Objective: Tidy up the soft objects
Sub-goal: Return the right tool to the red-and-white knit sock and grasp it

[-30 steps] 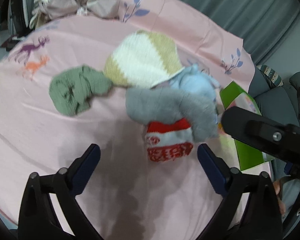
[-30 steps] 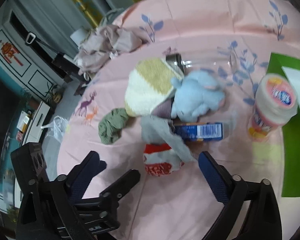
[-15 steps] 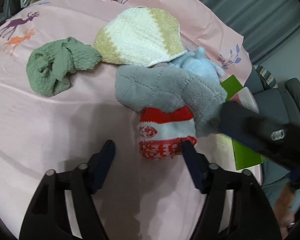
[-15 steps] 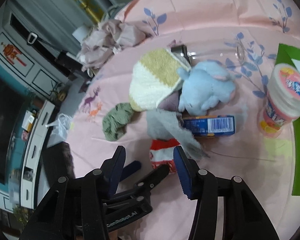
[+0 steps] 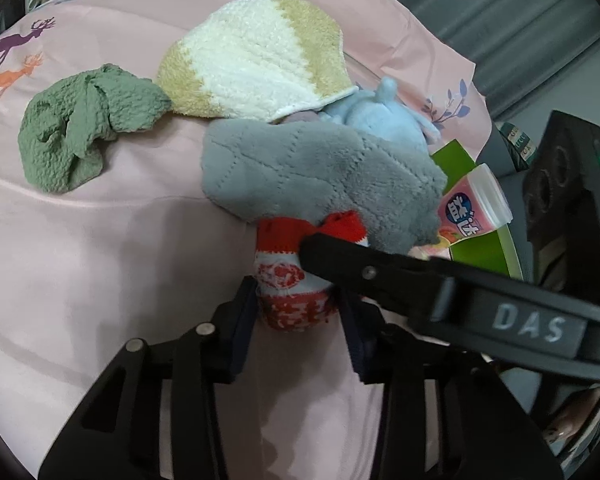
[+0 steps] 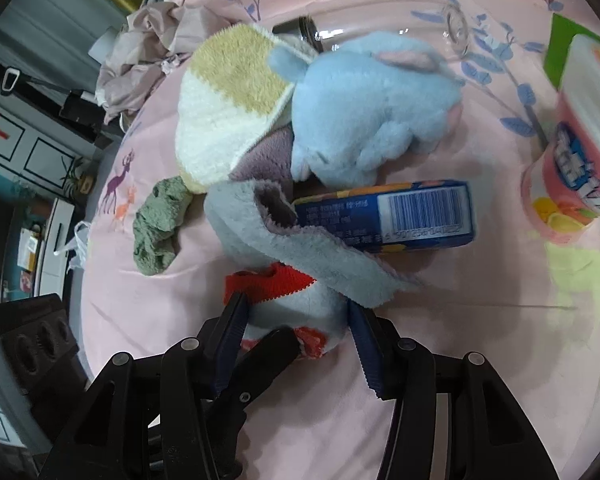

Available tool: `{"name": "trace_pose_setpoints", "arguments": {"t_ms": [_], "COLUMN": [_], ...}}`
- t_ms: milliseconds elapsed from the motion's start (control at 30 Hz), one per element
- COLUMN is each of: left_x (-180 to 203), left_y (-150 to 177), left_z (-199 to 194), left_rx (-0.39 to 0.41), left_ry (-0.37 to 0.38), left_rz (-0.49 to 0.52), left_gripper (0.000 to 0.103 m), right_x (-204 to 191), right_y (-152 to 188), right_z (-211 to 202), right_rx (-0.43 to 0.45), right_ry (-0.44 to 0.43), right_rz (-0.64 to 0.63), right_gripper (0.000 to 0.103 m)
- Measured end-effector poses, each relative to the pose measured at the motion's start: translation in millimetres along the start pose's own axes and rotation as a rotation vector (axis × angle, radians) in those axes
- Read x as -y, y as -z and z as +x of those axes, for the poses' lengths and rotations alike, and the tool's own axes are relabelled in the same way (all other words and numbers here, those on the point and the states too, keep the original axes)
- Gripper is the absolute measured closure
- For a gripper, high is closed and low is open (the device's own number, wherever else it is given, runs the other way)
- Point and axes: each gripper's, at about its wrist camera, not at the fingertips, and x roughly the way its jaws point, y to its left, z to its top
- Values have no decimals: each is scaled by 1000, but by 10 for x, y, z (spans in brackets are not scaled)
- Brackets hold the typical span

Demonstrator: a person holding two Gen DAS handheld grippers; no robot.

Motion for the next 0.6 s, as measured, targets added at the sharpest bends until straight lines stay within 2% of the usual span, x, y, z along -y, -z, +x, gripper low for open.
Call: {"name": "trace_pose_setpoints", "arguments": {"t_ms": [167, 333, 600], "left_x": [-8, 93, 232], "left_y": [-11, -12, 9], "left_z": [-54, -231, -644], "left_rx": [10, 79, 247], "left_ry": [12, -29, -51], "left_rz": [-10, 60, 161], "left_gripper": [67, 69, 70], "right_x": [-47, -230, -577], "right_y": [35, 64, 148], "right_z": [-43, -187, -590], "right_rx": [32, 97, 308], "right_ry": [-23, -35, -66], "right_rz": [-33, -103, -240], "right_gripper": [49, 49, 49]}}
